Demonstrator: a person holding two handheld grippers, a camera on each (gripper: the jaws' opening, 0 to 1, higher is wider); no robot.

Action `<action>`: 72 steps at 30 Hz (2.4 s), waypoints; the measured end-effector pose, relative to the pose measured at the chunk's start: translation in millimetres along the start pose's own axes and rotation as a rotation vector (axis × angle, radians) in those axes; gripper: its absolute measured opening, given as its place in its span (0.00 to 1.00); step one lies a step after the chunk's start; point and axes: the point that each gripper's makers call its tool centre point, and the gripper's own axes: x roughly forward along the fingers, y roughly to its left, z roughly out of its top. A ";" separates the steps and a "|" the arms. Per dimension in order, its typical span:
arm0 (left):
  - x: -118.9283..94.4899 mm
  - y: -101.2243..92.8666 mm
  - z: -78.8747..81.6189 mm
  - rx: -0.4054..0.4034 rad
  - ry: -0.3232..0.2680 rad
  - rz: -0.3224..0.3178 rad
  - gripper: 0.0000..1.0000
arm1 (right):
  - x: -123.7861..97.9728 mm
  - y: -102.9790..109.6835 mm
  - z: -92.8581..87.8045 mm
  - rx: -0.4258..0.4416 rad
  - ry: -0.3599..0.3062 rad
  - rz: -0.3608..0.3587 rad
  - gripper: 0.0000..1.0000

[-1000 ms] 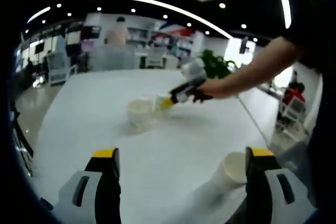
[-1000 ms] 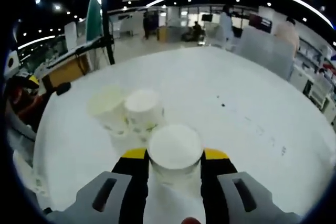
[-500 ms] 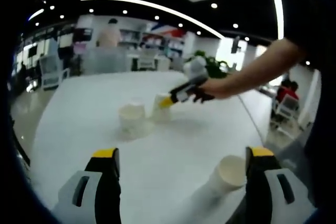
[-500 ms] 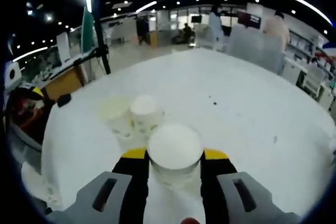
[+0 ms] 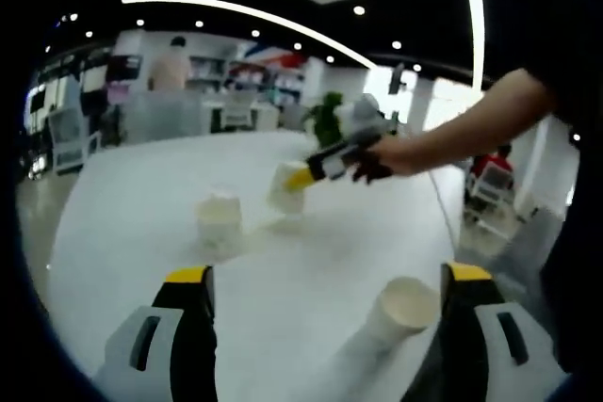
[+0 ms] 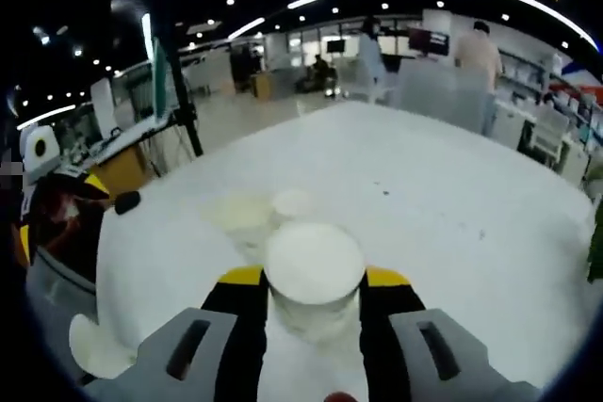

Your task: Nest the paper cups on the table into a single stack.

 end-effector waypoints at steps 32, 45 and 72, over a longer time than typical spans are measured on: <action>10.1 -25.2 18.1 -0.023 -0.018 -0.011 1.00 | -100.9 91.0 37.4 0.013 -0.213 0.157 0.34; 9.1 -36.6 37.8 -0.044 -0.071 -0.012 1.00 | -129.1 117.0 49.0 0.079 -0.323 0.220 0.34; -0.3 -97.6 51.7 -0.160 -0.181 -0.123 0.83 | -147.0 191.0 44.4 0.148 -0.411 0.395 0.34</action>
